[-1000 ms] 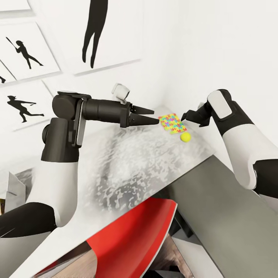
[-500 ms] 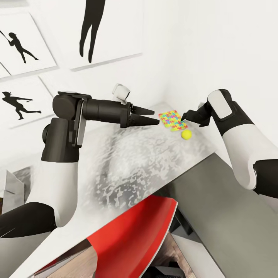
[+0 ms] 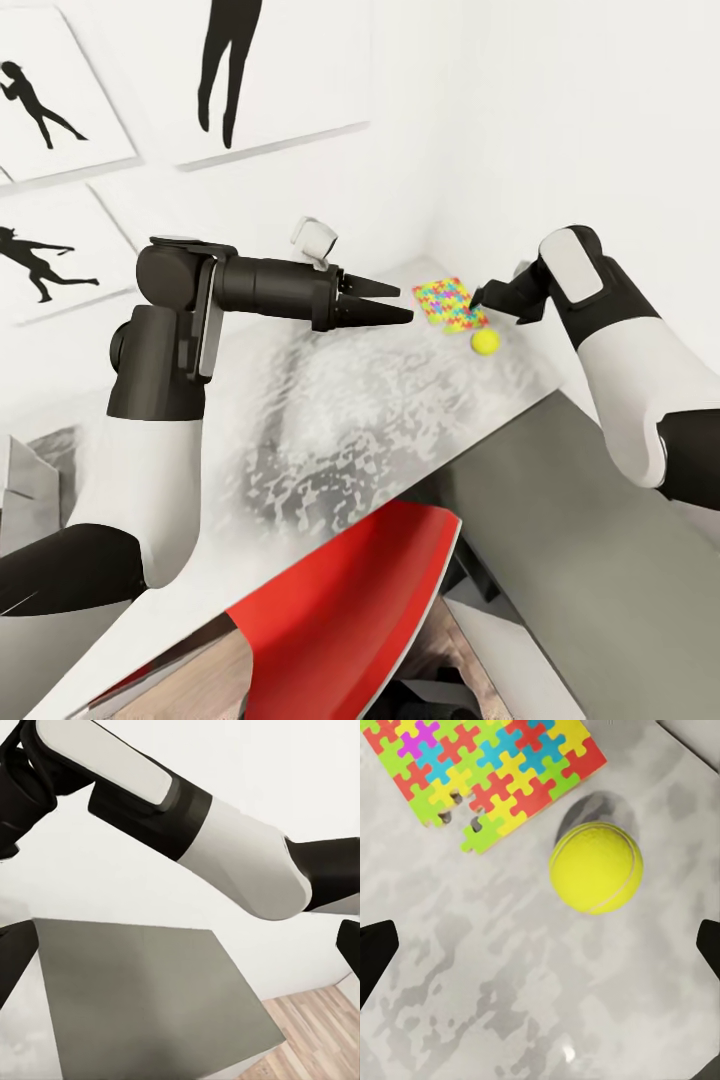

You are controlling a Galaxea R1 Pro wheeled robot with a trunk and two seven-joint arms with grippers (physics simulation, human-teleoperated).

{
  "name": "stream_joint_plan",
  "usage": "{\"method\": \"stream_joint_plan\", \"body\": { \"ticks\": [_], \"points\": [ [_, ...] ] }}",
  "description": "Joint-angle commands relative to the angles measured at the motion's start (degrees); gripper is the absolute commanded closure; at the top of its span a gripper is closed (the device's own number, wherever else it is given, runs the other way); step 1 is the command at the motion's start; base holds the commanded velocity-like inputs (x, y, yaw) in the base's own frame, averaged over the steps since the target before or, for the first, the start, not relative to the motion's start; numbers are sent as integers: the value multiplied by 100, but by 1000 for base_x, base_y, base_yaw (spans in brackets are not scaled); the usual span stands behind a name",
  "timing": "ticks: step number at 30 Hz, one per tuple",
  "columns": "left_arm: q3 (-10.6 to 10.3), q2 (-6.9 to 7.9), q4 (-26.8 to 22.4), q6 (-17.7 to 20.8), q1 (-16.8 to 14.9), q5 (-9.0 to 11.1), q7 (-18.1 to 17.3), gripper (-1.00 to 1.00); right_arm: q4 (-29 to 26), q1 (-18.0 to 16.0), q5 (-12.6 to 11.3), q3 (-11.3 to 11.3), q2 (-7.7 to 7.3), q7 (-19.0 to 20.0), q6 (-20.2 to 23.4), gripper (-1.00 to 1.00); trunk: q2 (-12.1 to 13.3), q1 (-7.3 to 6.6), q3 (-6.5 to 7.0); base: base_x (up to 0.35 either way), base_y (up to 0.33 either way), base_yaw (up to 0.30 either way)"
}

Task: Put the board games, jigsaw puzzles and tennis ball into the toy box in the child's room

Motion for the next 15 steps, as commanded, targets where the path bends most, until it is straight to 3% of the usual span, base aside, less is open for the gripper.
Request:
{"method": "stream_joint_plan", "body": {
  "ticks": [1,15],
  "points": [
    [5,-1,-3,58,-6,-60,-52,-100,-4,-43,-60,41,-10,-47,11,-100,-10,3,-18,0,0,0],
    [6,3,-3,58,-6,-61,-52,-100,-11,-138,-52,42,-16,-68,11,-100,-10,3,-151,0,0,0]
  ]
}}
